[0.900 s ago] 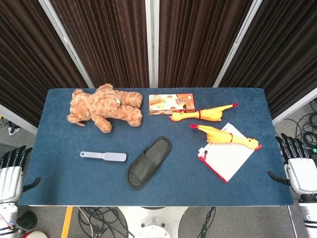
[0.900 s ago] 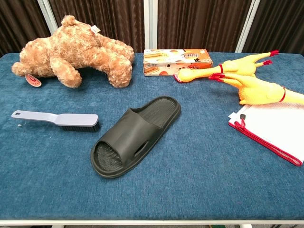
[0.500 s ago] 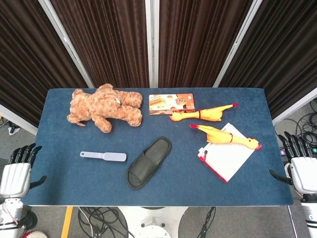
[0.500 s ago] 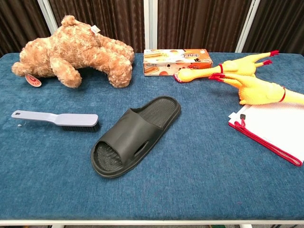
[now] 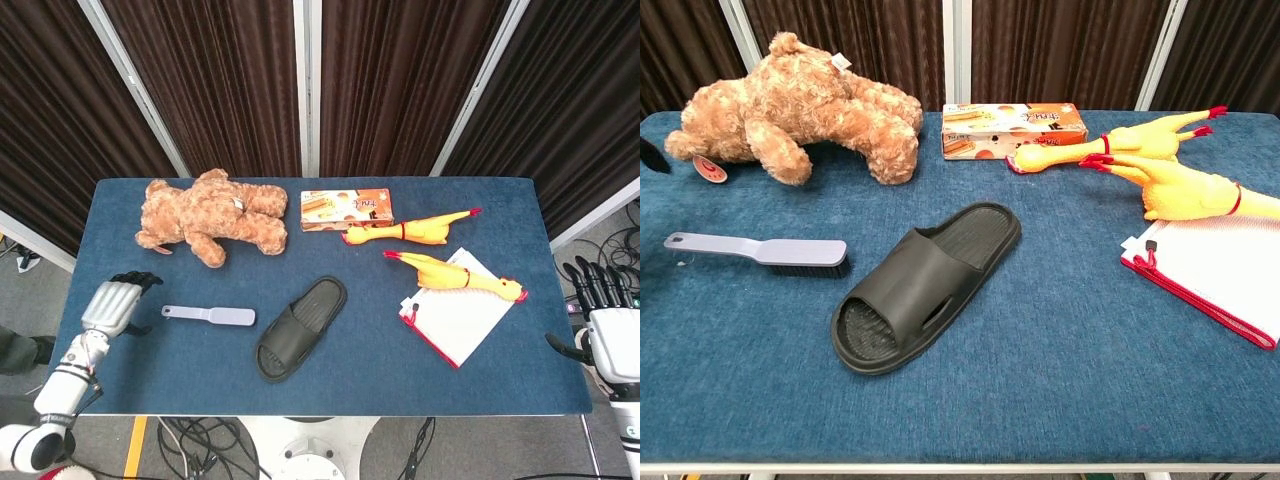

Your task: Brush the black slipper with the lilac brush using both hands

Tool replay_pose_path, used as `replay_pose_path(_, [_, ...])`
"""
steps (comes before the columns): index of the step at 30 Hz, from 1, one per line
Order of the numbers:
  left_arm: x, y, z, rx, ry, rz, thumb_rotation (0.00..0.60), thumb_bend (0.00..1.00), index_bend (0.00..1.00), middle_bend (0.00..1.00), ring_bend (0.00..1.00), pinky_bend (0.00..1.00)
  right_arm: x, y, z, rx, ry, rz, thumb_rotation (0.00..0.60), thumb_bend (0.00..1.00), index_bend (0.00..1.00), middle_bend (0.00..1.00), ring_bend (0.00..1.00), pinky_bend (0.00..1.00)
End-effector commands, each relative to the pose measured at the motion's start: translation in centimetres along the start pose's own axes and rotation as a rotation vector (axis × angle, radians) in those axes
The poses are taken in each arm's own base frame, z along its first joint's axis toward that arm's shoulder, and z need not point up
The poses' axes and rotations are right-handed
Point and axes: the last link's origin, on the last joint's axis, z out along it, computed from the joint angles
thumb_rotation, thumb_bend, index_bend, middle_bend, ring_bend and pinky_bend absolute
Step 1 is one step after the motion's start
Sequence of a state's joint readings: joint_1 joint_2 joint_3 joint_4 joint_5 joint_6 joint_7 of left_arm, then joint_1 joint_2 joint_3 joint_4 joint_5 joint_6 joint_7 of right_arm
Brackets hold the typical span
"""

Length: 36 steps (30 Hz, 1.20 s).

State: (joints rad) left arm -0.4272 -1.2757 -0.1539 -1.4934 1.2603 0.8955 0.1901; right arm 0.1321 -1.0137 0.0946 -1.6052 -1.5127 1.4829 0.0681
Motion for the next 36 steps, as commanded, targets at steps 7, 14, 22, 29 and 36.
replay_pose_path(7, [-1.6, 3.2, 4.7, -0.013, -0.149, 0.018, 0.600, 0.15, 0.42, 0.45, 0.34, 0.38, 0.0, 0.6, -0.3, -0.024, -0.005, 0.000, 0.600, 0.03, 0.00, 0.00, 0.00, 0.00])
replay_pose_path(14, [-2.2, 4.4, 4.8, 0.000, -0.175, 0.023, 0.600, 0.15, 0.46, 0.51, 0.39, 0.44, -0.2, 0.9, -0.4, -0.031, -0.012, 0.005, 0.600, 0.03, 0.00, 0.00, 0.00, 0.00])
replay_pose_path(22, [-2.6, 4.9, 4.7, 0.016, -0.198, 0.017, 0.600, 0.15, 0.49, 0.57, 0.44, 0.50, -0.4, 1.0, -0.5, -0.041, -0.015, 0.009, 0.600, 0.03, 0.00, 0.00, 0.00, 0.00])
replay_pose_path(29, [-3.0, 5.6, 4.9, -0.001, -0.231, -0.020, 0.600, 0.15, 0.49, 0.57, 0.44, 0.50, -0.3, 1.1, -0.7, -0.051, -0.016, 0.005, 0.600, 0.03, 0.00, 0.00, 0.00, 0.00])
replay_pose_path(36, [-3.1, 6.4, 5.0, -0.024, -0.240, -0.038, 0.600, 0.17, 0.50, 0.58, 0.47, 0.53, -0.4, 1.2, -0.9, -0.057, -0.022, 0.004, 0.600, 0.03, 0.00, 0.01, 0.00, 0.00])
